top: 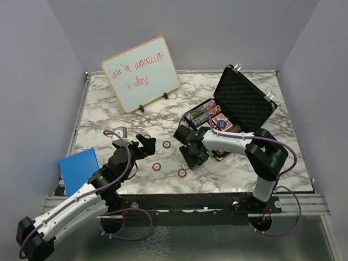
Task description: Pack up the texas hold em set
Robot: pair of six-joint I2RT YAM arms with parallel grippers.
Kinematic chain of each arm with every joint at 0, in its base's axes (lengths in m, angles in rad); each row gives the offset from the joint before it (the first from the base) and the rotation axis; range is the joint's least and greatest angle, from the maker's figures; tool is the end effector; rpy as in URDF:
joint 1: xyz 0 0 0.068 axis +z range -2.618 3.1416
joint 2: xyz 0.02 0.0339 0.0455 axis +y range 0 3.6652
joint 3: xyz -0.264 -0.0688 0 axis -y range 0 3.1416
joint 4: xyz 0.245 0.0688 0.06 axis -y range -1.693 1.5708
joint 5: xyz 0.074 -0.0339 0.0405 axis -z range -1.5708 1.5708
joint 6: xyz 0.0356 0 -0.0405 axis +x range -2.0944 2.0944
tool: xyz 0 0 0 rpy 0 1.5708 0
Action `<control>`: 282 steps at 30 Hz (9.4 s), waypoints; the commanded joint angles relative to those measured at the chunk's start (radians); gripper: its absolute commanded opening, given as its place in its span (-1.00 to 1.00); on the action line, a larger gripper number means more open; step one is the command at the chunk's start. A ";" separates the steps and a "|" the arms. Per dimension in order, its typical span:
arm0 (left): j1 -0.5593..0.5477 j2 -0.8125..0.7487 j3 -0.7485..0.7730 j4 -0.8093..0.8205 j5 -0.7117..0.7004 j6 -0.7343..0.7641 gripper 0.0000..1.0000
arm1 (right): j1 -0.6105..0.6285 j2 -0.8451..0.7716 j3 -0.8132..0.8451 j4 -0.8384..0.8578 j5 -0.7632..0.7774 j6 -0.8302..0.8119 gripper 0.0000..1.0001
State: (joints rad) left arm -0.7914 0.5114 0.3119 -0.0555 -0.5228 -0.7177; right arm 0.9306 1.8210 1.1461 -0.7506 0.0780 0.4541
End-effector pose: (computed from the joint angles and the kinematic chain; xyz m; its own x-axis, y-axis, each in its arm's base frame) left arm 0.1133 -0.0894 0.2265 -0.3156 -0.4913 -0.8118 0.0919 0.8357 -0.5415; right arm 0.1993 0.2630 0.1547 -0.8789 -0.4479 -0.1639 -0.4532 0.8914 -0.0058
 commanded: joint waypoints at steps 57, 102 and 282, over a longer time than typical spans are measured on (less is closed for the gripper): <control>0.003 -0.044 -0.010 -0.064 -0.042 -0.017 0.98 | 0.059 -0.022 0.077 0.082 0.016 0.031 -0.27; 0.003 -0.080 -0.020 -0.092 -0.051 -0.029 0.98 | 0.099 0.153 0.129 0.039 0.016 -0.077 0.17; 0.004 0.028 0.023 0.181 0.206 0.161 0.83 | -0.296 0.048 0.236 0.477 0.047 -0.408 -0.99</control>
State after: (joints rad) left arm -0.7856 0.5362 0.3302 0.1246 -0.2897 -0.5629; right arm 0.6395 1.8072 1.3479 -0.3077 0.0864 0.0734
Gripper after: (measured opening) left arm 0.912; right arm 0.033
